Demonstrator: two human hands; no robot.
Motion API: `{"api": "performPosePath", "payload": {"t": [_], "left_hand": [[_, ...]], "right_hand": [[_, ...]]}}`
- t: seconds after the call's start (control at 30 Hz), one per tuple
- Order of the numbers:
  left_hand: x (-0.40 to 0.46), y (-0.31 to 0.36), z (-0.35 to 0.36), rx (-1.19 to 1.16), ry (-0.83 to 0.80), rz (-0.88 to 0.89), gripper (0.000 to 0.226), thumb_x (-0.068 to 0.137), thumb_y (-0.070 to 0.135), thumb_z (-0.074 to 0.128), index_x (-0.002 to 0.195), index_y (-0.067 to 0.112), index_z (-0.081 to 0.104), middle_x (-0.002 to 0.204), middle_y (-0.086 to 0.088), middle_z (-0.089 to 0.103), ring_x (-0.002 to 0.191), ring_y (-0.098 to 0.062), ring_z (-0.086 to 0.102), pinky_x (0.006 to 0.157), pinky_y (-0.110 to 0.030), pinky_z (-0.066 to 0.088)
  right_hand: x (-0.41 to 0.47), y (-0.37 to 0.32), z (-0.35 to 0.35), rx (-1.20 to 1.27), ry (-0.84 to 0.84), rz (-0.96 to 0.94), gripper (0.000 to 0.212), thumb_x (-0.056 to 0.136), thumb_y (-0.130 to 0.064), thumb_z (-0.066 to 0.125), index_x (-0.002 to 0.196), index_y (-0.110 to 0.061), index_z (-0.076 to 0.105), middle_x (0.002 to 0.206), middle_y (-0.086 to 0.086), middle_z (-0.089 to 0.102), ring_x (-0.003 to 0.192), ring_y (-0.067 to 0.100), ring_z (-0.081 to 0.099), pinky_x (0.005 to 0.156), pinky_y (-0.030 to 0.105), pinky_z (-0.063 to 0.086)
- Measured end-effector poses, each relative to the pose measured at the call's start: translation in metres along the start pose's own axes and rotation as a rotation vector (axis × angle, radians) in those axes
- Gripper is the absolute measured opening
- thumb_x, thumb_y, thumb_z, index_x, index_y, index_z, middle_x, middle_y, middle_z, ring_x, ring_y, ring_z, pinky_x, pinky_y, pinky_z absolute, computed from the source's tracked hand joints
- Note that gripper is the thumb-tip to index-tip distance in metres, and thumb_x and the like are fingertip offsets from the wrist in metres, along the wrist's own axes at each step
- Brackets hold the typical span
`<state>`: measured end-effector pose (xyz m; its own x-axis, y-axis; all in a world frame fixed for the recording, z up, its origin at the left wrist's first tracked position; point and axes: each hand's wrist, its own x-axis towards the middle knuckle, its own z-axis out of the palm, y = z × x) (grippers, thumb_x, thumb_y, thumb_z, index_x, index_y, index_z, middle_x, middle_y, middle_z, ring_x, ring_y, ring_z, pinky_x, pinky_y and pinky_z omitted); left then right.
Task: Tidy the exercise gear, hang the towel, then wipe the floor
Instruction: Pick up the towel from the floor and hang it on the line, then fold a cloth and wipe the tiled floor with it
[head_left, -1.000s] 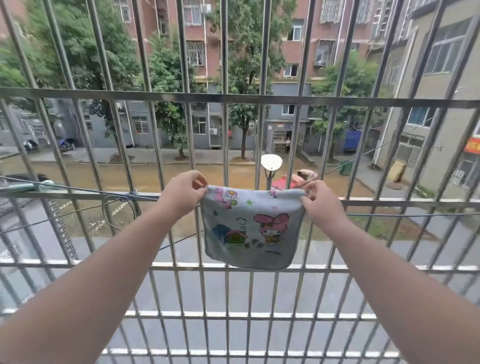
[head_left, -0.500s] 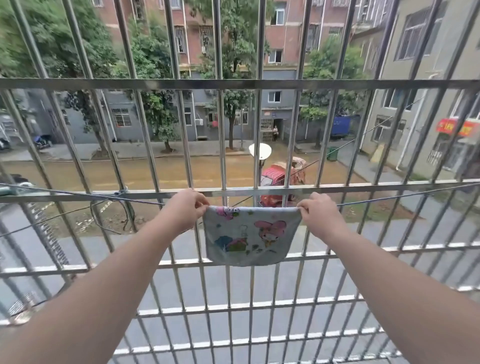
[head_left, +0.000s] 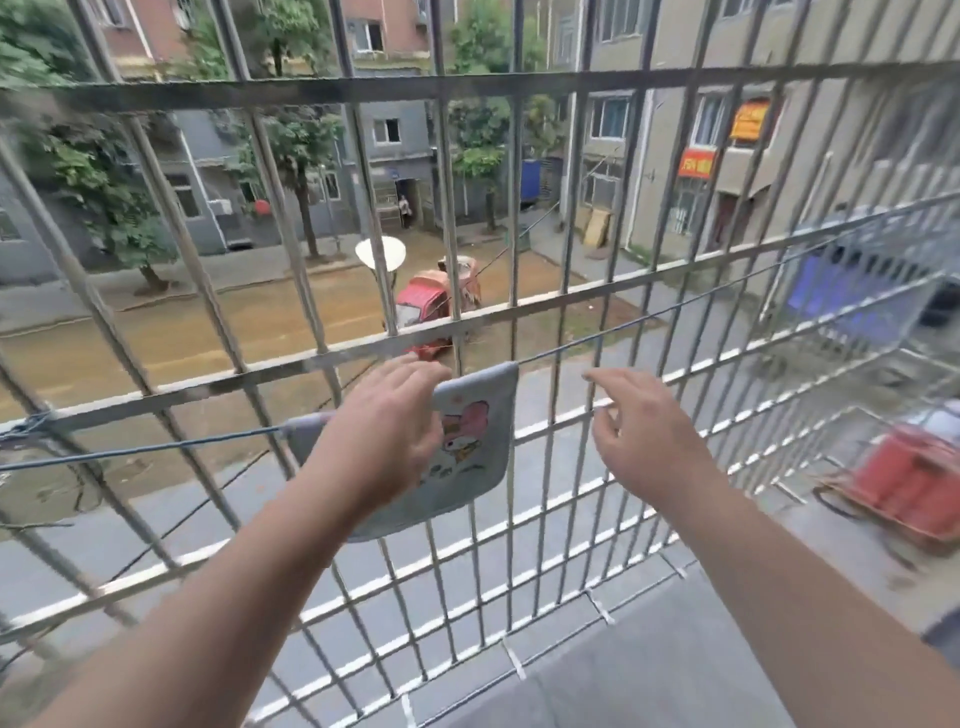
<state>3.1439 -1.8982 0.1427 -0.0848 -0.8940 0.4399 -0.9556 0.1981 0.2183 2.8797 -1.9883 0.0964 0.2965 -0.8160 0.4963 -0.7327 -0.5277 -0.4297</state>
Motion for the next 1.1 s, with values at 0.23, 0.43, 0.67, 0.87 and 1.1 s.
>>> {"api": "performPosePath", "payload": {"t": [0.23, 0.43, 0.67, 0.87, 1.1], "left_hand": [[0.015, 0.068, 0.093, -0.096, -0.211, 0.166, 0.057, 0.091, 0.027, 0.057, 0.145, 0.019, 0.041, 0.148, -0.002, 0.048, 0.139, -0.022, 0.038, 0.119, -0.036, 0.026], [-0.009, 0.151, 0.132, 0.034, -0.418, 0.301, 0.074, 0.098, 0.049, 0.043, 0.157, 0.028, 0.004, 0.166, -0.003, 0.008, 0.152, -0.026, 0.005, 0.124, -0.043, 0.008], [-0.064, 0.250, 0.155, 0.017, -0.454, 0.425, 0.075, 0.097, 0.054, 0.041, 0.157, 0.030, 0.004, 0.166, -0.003, 0.003, 0.152, -0.026, 0.002, 0.124, -0.047, 0.007], [-0.133, 0.376, 0.170, -0.021, -0.507, 0.584, 0.073, 0.098, 0.053, 0.041, 0.157, 0.029, 0.007, 0.165, -0.007, 0.010, 0.152, -0.030, 0.005, 0.123, -0.047, 0.009], [-0.225, 0.550, 0.186, -0.127, -0.557, 0.888, 0.071, 0.097, 0.053, 0.042, 0.156, 0.031, 0.009, 0.165, -0.005, 0.011, 0.152, -0.029, 0.008, 0.122, -0.048, 0.012]], "right_hand": [[-0.119, 0.060, -0.053, -0.223, -0.102, 0.354, 0.050, 0.095, -0.023, 0.051, 0.145, -0.023, 0.042, 0.147, 0.000, 0.046, 0.135, 0.020, 0.036, 0.112, 0.031, 0.028], [-0.217, 0.083, -0.102, -0.341, -0.263, 0.543, 0.072, 0.097, -0.042, 0.043, 0.157, -0.031, 0.004, 0.163, -0.002, 0.018, 0.148, 0.020, 0.015, 0.121, 0.040, 0.019], [-0.330, 0.091, -0.156, -0.350, -0.232, 0.680, 0.069, 0.099, -0.041, 0.038, 0.157, -0.024, 0.004, 0.165, 0.001, 0.005, 0.151, 0.025, 0.003, 0.123, 0.039, 0.005], [-0.462, 0.094, -0.237, -0.392, -0.120, 0.796, 0.069, 0.099, -0.039, 0.045, 0.157, -0.024, 0.010, 0.164, 0.001, 0.014, 0.149, 0.021, 0.007, 0.120, 0.040, 0.014], [-0.636, 0.086, -0.323, -0.495, 0.048, 1.072, 0.064, 0.097, -0.035, 0.048, 0.155, -0.022, 0.023, 0.162, 0.003, 0.024, 0.148, 0.025, 0.017, 0.119, 0.036, 0.014]]}}
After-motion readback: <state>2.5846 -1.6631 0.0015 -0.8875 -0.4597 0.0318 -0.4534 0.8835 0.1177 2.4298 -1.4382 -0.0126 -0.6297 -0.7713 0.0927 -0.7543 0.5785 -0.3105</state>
